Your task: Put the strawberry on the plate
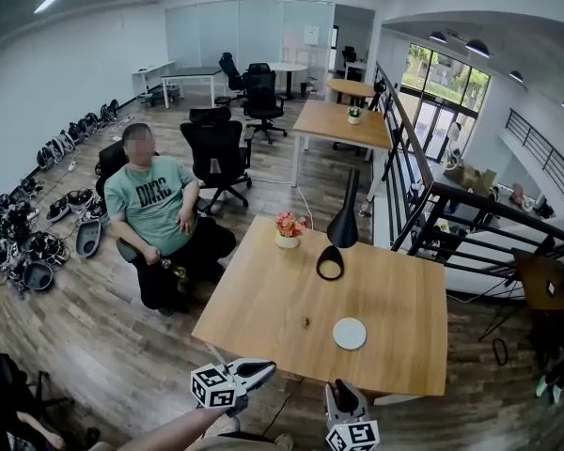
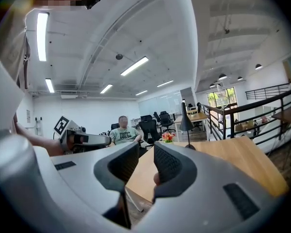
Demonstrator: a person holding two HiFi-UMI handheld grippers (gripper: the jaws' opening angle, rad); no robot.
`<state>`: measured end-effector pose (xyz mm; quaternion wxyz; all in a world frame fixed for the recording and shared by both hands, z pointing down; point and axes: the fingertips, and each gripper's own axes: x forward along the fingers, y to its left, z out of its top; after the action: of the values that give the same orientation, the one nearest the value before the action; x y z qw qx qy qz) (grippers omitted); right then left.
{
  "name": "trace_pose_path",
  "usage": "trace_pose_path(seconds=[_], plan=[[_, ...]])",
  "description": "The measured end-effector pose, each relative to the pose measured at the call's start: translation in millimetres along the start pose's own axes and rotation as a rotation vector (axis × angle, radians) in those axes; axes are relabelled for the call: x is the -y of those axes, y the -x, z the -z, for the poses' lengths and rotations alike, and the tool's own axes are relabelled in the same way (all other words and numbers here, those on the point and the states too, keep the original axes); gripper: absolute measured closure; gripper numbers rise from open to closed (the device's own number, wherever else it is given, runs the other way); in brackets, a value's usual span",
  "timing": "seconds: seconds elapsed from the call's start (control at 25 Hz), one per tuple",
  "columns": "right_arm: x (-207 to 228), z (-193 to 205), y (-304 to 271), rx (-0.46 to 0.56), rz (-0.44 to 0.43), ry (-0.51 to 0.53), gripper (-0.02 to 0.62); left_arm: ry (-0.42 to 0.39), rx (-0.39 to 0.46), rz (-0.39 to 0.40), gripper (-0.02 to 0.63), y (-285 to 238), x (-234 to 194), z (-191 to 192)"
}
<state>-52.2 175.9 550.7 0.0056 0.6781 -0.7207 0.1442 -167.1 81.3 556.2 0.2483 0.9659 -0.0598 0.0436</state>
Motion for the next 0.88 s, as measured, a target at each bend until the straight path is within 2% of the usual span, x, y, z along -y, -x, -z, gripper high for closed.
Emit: trace_pose_path(seconds=[0.64,0.88], plan=[[16.5,5.3,45.3,-0.010,-0.047,0.034,0.514,-0.001,0.021,-0.025,0.601,-19.8,49.2,24.5],[31.4,9.3,56.5,0.023,-0.057,0.057,0.514,0.001,0.032,-0.037,0.601,-28.1,66.7,36.3]])
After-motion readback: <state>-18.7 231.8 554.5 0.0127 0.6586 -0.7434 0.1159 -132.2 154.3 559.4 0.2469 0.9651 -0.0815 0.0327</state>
